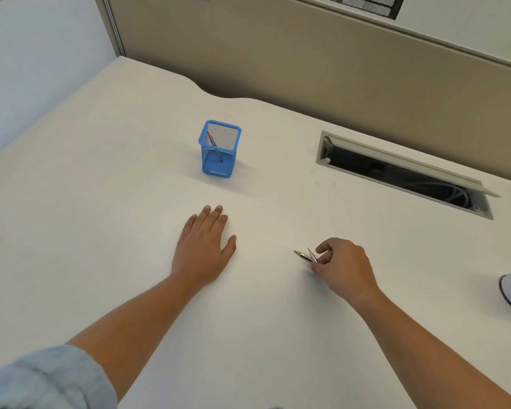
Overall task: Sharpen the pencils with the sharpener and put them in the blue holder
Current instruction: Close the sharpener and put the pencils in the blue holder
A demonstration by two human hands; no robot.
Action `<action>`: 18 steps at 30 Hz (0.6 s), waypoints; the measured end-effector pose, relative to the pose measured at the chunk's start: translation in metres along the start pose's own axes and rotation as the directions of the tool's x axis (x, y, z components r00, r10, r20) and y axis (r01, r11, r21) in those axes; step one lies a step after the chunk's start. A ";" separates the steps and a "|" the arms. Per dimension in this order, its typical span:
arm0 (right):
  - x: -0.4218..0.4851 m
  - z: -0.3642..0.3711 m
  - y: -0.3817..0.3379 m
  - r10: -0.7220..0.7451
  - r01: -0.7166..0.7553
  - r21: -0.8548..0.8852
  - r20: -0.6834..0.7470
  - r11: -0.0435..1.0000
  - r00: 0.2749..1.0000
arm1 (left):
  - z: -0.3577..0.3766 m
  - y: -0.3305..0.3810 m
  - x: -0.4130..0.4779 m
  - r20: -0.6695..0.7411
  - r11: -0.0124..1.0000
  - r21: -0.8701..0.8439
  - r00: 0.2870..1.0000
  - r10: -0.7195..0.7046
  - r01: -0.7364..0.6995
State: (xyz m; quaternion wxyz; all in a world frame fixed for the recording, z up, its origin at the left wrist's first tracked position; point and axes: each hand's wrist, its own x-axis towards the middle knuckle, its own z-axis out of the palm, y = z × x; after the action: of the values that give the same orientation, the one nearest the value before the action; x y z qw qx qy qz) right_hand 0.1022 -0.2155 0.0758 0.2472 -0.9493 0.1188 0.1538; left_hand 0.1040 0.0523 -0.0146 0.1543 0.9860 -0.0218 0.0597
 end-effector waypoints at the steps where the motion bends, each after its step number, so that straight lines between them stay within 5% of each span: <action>1: 0.001 0.001 0.001 -0.004 0.004 -0.025 -0.016 1.000 1.000 | 0.000 0.000 0.000 0.007 1.000 -0.004 1.000 -0.002 0.002; 7: 0.011 0.011 0.001 -0.019 0.008 -0.107 -0.102 0.994 0.995 | -0.005 0.019 -0.002 0.003 0.992 -0.118 0.999 -0.043 0.044; 12: 0.024 0.009 0.000 -0.042 0.038 -0.210 -0.016 0.977 0.999 | -0.010 0.056 -0.013 -0.057 0.953 -0.302 0.998 0.012 -0.029; 18: 0.032 0.010 -0.009 -0.102 0.120 -0.292 0.077 0.949 0.992 | -0.016 0.085 -0.012 0.125 0.834 -0.530 0.987 -0.099 0.151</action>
State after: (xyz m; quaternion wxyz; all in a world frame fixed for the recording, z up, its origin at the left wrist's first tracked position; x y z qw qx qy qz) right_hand 0.1322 -0.2077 0.0598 0.1142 -0.9755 0.0333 0.1848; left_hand 0.0851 -0.0235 0.0243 0.4268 0.9041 0.0198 -0.0044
